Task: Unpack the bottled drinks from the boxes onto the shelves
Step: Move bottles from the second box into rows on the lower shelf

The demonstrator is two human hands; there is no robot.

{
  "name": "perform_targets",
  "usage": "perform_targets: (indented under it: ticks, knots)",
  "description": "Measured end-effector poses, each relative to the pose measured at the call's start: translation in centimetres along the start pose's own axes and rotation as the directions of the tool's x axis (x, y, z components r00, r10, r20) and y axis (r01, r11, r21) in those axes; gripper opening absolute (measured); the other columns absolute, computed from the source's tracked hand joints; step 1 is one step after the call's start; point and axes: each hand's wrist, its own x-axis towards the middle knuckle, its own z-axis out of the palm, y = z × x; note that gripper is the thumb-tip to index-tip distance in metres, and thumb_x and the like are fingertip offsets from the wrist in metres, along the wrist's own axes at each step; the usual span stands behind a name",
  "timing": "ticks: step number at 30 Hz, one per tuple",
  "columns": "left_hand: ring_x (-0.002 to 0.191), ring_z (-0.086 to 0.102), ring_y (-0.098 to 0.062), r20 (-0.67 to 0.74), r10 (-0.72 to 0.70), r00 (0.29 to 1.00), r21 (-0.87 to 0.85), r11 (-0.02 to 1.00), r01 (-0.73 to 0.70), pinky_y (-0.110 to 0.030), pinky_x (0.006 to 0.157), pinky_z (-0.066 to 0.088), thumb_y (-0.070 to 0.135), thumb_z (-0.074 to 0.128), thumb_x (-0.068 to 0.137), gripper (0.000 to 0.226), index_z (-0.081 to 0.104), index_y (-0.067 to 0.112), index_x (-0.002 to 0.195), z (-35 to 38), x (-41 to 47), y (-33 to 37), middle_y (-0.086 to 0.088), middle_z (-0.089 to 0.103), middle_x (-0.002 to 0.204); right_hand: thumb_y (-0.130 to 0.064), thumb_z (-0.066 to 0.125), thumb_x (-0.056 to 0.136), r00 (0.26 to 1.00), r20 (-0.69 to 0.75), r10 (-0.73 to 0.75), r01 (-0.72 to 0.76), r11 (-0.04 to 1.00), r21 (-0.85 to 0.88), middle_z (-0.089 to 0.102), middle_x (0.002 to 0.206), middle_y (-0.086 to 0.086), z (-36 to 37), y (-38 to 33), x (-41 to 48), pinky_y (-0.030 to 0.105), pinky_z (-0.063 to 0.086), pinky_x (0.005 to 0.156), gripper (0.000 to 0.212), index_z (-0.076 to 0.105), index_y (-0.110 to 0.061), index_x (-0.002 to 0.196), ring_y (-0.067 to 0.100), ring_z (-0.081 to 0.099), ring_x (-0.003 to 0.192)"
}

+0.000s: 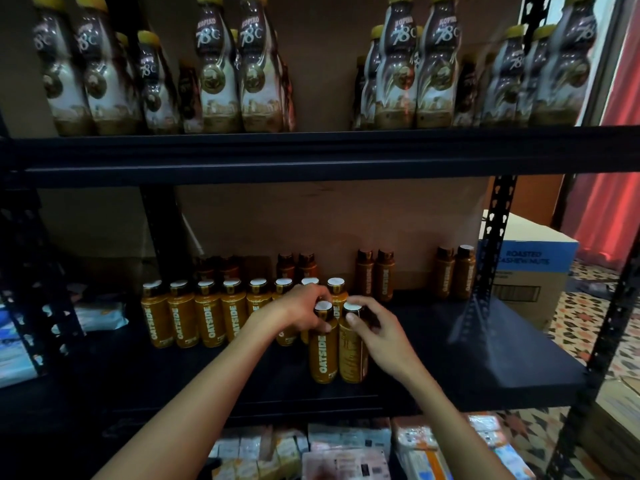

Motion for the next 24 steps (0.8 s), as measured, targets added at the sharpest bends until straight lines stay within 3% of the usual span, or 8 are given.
perform_targets:
  ticks: [2,5,10,19,24]
  knots:
    - [0.128,0.050,-0.023,0.042,-0.013,0.999,0.032,0.999,0.012,-0.033,0.097,0.046,0.023,0.076,0.086,0.060,0.047,0.024,0.139,-0.3,0.3,0.4,-0.003,0.049,0.142,-0.036,0.067,0.095,0.999,-0.051,0.016,-0.017,1.000,-0.009,0.061,0.130,-0.018,-1.3,-1.2,0.9,0.024,0.048,0.099,0.033,0.061,-0.039,0.127,0.001,0.055,0.122]
    - [0.128,0.050,-0.024,0.095,-0.041,0.995,0.095,0.995,0.032,-0.031,0.093,0.044,0.024,0.075,0.087,0.062,0.045,0.022,0.141,-0.7,0.7,0.9,-0.003,0.049,0.142,-0.043,0.069,0.092,0.991,-0.111,0.073,-0.082,0.994,-0.075,0.064,0.121,-0.010,-3.1,-2.4,1.9,0.022,0.049,0.089,0.033,0.063,-0.037,0.124,0.008,0.062,0.111]
    - [0.129,0.050,-0.026,0.158,-0.090,0.983,0.178,0.982,0.062,-0.038,0.102,0.048,0.025,0.075,0.086,0.068,0.042,0.023,0.145,-1.1,1.4,1.9,-0.004,0.048,0.145,-0.047,0.074,0.087,0.988,0.059,0.141,-0.114,0.936,-0.332,0.064,0.108,-0.009,-3.4,-3.5,2.6,0.016,0.047,0.069,0.029,0.067,-0.034,0.112,0.006,0.065,0.088]
    - [0.132,0.049,-0.027,0.173,-0.103,0.980,0.197,0.978,0.068,-0.040,0.105,0.046,0.024,0.073,0.089,0.068,0.039,0.021,0.147,-1.0,1.2,2.2,-0.004,0.047,0.147,-0.051,0.079,0.081,0.988,0.060,0.145,-0.108,0.903,-0.415,0.064,0.104,-0.009,-2.5,-2.5,3.2,0.033,0.057,0.079,0.024,0.063,-0.040,0.096,0.009,0.063,0.092]
    - [0.128,0.050,-0.027,0.180,-0.098,0.979,0.198,0.978,0.061,-0.039,0.101,0.049,0.025,0.074,0.088,0.064,0.042,0.022,0.144,-1.1,1.1,2.2,-0.004,0.048,0.145,-0.057,0.078,0.078,0.989,0.034,0.144,-0.116,0.899,-0.422,0.065,0.100,-0.011,-2.2,-2.8,2.9,0.038,0.060,0.077,0.027,0.061,-0.041,0.092,0.009,0.065,0.088]
